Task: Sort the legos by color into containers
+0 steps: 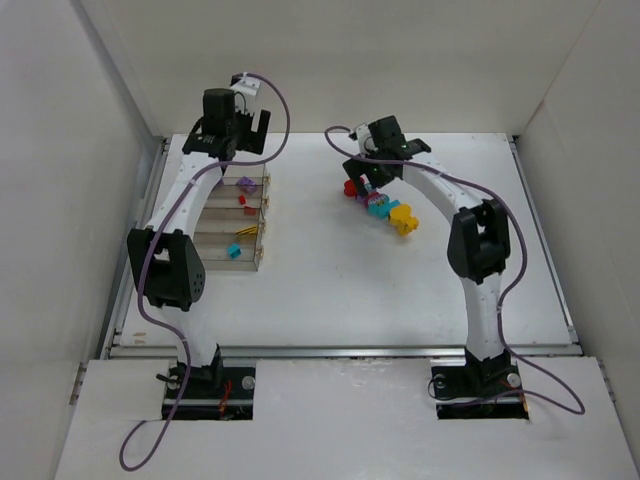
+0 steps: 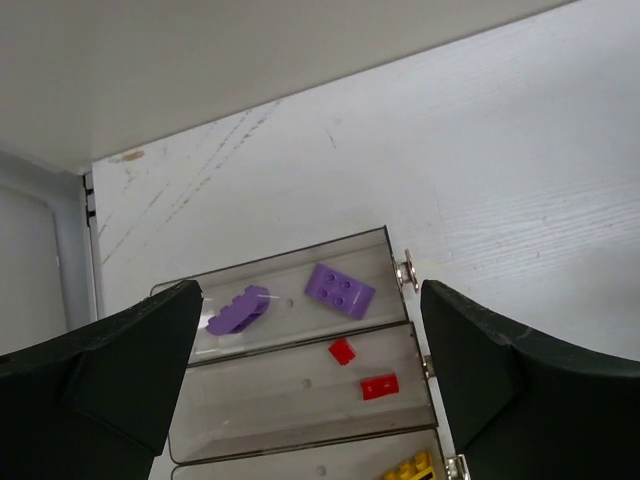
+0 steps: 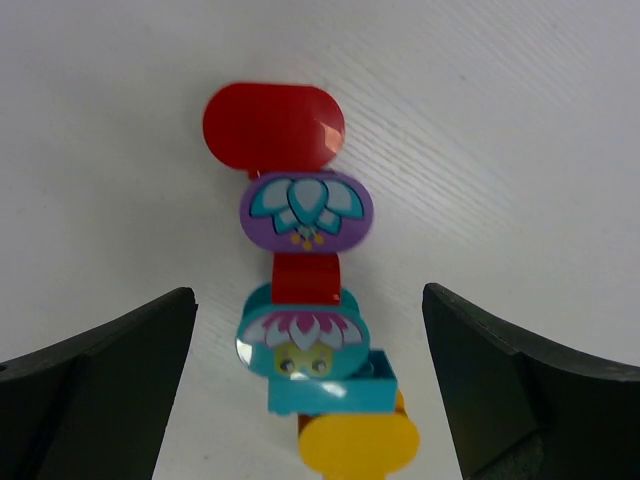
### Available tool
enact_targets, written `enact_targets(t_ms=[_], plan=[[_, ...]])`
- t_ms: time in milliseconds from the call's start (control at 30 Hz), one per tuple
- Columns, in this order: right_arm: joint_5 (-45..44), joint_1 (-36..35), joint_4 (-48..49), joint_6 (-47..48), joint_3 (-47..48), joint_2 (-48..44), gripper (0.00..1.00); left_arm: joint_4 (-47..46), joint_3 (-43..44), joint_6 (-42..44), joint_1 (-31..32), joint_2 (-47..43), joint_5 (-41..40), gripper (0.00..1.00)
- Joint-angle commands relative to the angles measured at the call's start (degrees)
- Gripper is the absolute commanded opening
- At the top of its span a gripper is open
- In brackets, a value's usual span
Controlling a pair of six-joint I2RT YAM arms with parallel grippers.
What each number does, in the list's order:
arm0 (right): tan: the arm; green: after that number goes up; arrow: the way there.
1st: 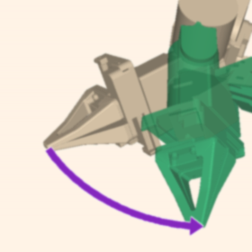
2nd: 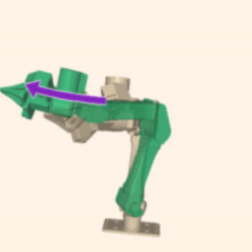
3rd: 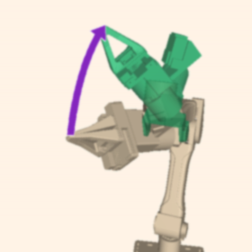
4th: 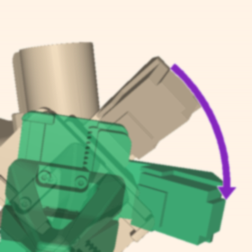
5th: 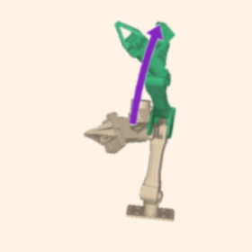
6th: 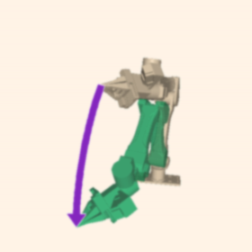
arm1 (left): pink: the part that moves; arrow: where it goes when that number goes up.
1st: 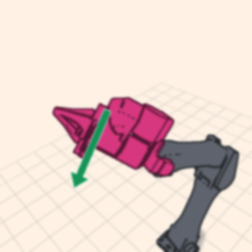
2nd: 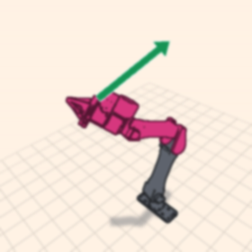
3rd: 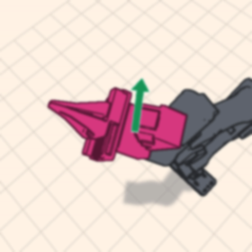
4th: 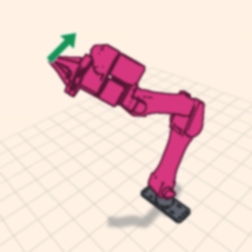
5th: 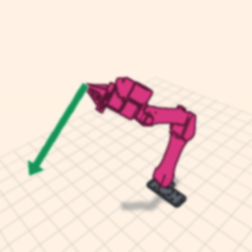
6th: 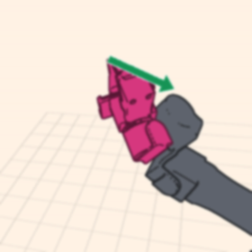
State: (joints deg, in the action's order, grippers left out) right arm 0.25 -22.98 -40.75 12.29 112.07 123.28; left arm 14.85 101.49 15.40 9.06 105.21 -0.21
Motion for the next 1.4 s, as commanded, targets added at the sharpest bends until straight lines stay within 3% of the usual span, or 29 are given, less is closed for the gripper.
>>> enact_targets(t_ms=[0,333,800,1033,1267,1367], plan=[[1.9,-0.1,2.7,1.9,5.5,3.5,1.00,1.5,-2.0,0.5,-0.2,-1.2,1.6,0.89],[-1.3,-0.1,2.7,2.4,8.7,10.2,1.00,1.5,-2.6,0.5,-0.2,-1.8,0.9,0.89],[1.9,-0.7,3.2,1.3,11.3,15.0,0.98,3.1,-0.9,0.5,-0.2,-0.2,1.4,0.89],[3.0,-0.7,3.9,1.3,10.6,14.4,0.76,3.6,-0.9,0.5,-0.2,-0.2,0.9,0.89],[3.6,-0.7,5.6,1.3,7.1,10.4,0.37,4.7,-0.9,1.7,0.9,-0.2,3.8,0.89],[4.1,-0.7,6.4,1.3,4.3,7.5,0.33,6.0,-0.3,3.1,1.4,-0.7,6.6,0.88]])
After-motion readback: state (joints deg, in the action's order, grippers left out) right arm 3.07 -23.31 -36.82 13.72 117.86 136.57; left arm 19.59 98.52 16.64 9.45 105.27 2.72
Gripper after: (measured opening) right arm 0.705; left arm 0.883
